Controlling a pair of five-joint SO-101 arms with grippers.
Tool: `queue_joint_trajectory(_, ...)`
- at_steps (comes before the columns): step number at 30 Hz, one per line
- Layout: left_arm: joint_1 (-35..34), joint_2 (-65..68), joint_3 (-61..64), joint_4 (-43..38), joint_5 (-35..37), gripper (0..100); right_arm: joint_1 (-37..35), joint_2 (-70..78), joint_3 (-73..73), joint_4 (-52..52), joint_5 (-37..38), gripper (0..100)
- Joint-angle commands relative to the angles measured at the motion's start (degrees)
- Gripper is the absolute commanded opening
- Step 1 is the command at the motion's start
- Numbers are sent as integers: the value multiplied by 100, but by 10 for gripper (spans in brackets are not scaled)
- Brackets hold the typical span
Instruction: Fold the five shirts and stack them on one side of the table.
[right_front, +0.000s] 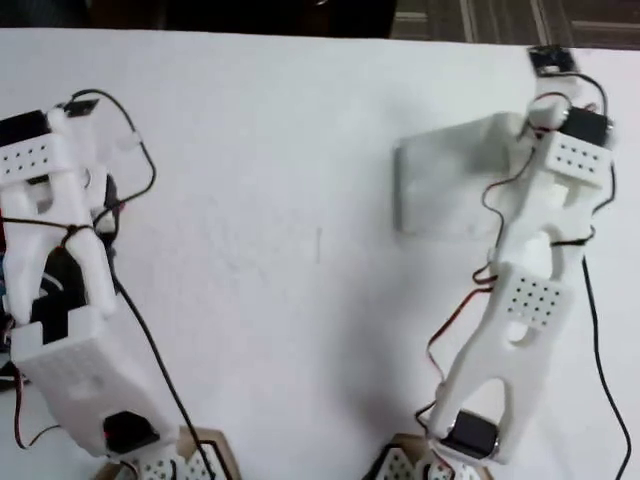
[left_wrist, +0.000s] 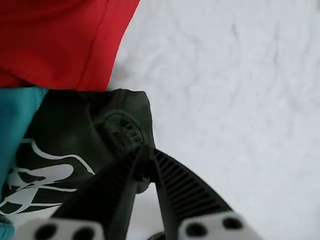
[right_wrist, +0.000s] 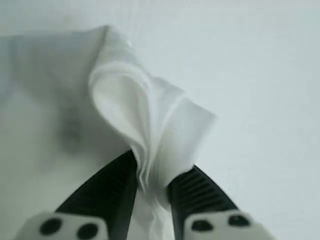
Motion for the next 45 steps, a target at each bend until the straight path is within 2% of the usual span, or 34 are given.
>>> queue_joint_trajectory(1,-281,-360,-13,26,-149,31,338,66,-281,-734,79,19)
queue_joint_trajectory(7,-598,-360,-48,26,-149,31,576,505,-343,-1525,79,19)
queue_joint_trajectory(15,-659,-360,-48,-18,-149,31,690,884,-352,-2079,79,19)
queue_joint_trajectory(23,-651,-360,-66,-26,-141,32,804,919,-352,-2141,79,29)
queue_joint_trajectory(28,-624,-360,-391,26,-132,41,752,716,-615,-1499,35,168)
queue_joint_trajectory(34,-862,-369,-945,97,-141,171,558,374,-1257,-1393,35,163)
queue_joint_trajectory(41,-1477,-378,-1024,105,-202,181,321,-268,-1952,-418,62,165)
queue_joint_trajectory(45,-2084,-369,-1024,79,-774,183,251,-629,-2145,286,79,163)
